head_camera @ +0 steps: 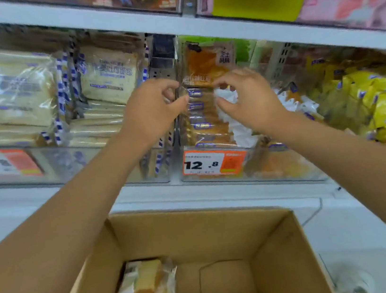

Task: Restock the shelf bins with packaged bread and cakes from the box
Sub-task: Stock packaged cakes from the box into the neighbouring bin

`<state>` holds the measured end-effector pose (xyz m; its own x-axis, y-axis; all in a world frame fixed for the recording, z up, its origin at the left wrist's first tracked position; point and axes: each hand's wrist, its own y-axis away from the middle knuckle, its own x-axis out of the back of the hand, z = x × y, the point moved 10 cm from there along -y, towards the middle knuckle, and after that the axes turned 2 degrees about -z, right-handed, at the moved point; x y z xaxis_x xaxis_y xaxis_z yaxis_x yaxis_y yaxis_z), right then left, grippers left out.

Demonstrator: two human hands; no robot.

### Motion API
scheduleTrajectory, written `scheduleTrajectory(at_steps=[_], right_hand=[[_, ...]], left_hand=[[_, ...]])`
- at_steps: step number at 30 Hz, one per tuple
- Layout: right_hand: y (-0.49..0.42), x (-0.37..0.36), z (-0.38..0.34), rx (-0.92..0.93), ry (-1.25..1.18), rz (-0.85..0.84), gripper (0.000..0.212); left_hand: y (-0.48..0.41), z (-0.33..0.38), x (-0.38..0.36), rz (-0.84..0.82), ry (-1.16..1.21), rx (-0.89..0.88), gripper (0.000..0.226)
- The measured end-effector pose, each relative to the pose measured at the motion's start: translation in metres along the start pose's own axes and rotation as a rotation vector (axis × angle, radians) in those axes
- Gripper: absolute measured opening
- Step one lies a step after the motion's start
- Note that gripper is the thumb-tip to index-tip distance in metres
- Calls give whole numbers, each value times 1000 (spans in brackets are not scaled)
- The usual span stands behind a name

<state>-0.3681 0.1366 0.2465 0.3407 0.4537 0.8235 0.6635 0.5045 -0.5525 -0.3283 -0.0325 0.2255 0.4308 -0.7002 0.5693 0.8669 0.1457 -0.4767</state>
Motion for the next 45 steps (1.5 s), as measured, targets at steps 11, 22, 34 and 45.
scheduleTrajectory(at_steps=[11,22,34,45], right_hand=[[207,-81,-54,-272,-242,-403,10],[337,-304,-125,-296,-511,-877,62],[303,-291,-67,-556,-659,-537,19],[341,-224,-68,-1068,-1338,-658,20]], left_hand=[[213,-74,-61,-388,-49,395,11],[384,-218,-75,-196,65,1022,22],[415,-236,-101,-354,268,1183,82],[392,-166,-146,-640,682,1198,82]])
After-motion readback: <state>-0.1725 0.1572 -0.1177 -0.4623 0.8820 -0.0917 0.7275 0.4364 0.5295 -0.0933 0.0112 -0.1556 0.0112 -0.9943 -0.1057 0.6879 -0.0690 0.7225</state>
